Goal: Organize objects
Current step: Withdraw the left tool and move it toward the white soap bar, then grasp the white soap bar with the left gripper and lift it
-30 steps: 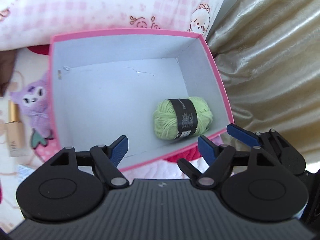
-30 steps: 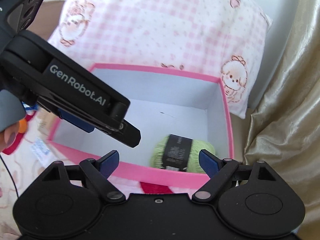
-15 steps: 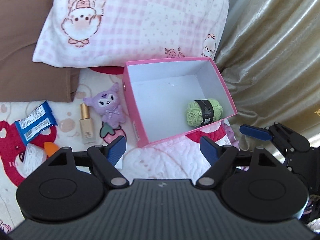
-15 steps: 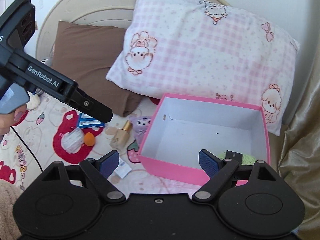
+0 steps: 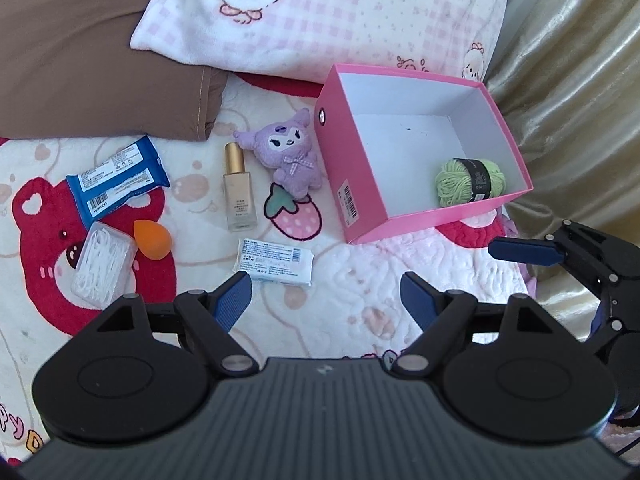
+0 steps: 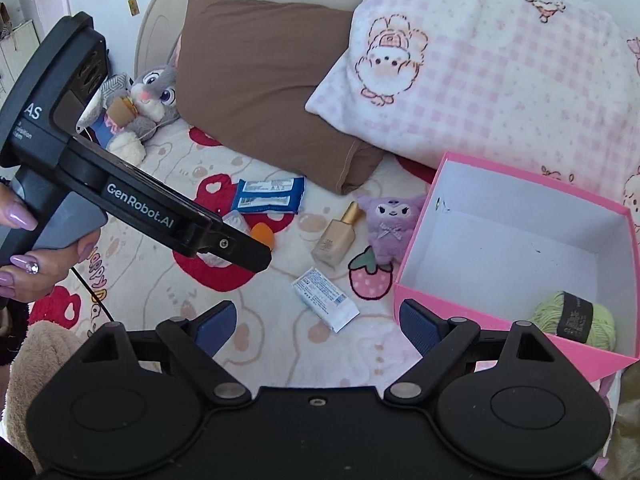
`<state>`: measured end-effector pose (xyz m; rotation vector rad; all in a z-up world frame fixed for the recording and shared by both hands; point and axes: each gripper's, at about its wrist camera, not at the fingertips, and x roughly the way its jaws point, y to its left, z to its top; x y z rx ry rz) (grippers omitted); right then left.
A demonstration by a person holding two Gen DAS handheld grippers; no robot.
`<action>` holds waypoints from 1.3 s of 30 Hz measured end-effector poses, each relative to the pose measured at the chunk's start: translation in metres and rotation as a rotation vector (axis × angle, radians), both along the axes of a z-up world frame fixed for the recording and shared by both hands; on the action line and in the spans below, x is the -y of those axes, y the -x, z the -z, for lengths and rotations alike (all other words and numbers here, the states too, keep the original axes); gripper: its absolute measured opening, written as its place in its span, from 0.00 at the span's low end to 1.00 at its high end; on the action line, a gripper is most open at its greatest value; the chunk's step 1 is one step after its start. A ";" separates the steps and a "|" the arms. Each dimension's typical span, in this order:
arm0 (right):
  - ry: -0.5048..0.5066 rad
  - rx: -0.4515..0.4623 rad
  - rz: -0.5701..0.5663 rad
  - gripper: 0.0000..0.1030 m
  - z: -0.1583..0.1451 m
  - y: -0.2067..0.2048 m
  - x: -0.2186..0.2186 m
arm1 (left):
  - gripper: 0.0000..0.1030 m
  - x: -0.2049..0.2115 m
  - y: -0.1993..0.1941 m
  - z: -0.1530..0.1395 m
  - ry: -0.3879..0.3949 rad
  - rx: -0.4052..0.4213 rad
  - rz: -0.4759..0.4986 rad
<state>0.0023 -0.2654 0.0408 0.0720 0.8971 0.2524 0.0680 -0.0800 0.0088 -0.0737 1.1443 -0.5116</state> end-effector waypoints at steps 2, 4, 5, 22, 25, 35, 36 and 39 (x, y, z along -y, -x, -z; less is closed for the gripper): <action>0.022 -0.025 -0.008 0.89 0.014 -0.006 -0.007 | 0.79 -0.004 -0.002 0.013 -0.002 -0.005 0.001; 0.066 -0.040 -0.031 0.89 0.027 -0.013 -0.017 | 0.79 -0.008 -0.002 0.025 -0.009 0.011 -0.009; 0.100 -0.042 -0.046 0.89 0.033 -0.016 -0.024 | 0.79 -0.011 -0.004 0.031 -0.012 0.007 -0.019; 0.065 -0.117 -0.032 0.89 0.112 -0.064 -0.055 | 0.74 -0.042 -0.036 0.126 -0.003 0.006 -0.051; 0.036 -0.116 -0.008 0.88 0.132 -0.069 -0.054 | 0.72 -0.041 -0.038 0.138 0.016 0.016 -0.056; -0.005 -0.121 0.091 0.69 0.177 -0.082 -0.046 | 0.38 -0.028 -0.058 0.173 0.113 -0.003 -0.064; 0.001 -0.118 0.096 0.65 0.178 -0.082 -0.046 | 0.30 -0.029 -0.059 0.174 0.150 -0.015 -0.063; 0.024 -0.099 0.102 0.63 0.176 -0.079 -0.046 | 0.30 -0.032 -0.055 0.175 0.196 -0.090 -0.090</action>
